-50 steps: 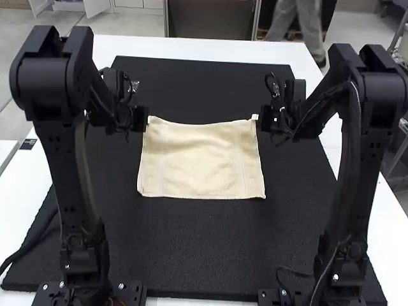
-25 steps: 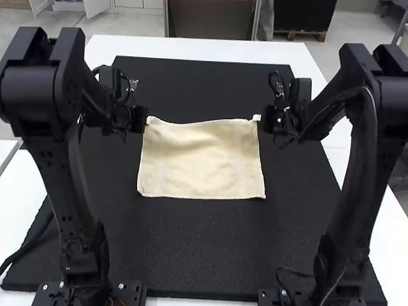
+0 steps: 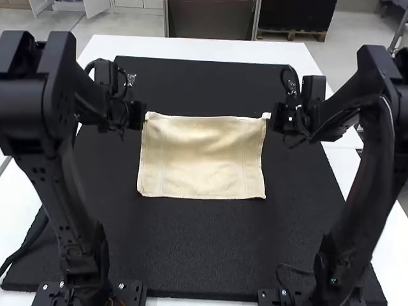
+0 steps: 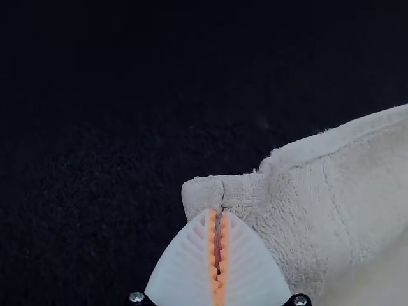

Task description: Fold the towel.

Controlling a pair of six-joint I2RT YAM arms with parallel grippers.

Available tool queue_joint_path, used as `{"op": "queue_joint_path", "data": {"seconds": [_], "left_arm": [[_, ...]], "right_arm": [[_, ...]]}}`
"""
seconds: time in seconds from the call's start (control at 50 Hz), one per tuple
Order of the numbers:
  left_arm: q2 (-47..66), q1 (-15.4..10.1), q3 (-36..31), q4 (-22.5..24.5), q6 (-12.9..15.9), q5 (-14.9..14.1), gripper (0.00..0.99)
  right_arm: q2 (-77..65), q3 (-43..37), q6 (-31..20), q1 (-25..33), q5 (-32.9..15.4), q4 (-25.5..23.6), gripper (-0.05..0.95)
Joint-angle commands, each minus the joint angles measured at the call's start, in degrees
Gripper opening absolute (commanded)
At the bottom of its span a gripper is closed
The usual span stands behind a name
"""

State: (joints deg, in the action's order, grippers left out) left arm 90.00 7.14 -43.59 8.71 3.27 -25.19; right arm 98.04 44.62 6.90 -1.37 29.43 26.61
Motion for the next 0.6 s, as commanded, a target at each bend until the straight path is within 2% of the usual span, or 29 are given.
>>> {"op": "queue_joint_path", "data": {"seconds": [0.0,0.4,0.58], "left_arm": [[-2.37,0.77,0.62,-0.89,0.78,-1.09,0.026],[-9.4,0.77,3.16,-6.42,1.04,-1.44,0.026],[-11.33,0.77,2.99,-8.8,0.95,-1.44,0.026]], "right_arm": [[-3.21,-0.24,0.4,0.66,1.42,-1.12,-0.02],[-9.45,-1.99,1.37,0.66,3.26,-6.04,-0.02],[-11.91,-2.7,1.19,0.66,4.14,-9.91,-0.02]]}}
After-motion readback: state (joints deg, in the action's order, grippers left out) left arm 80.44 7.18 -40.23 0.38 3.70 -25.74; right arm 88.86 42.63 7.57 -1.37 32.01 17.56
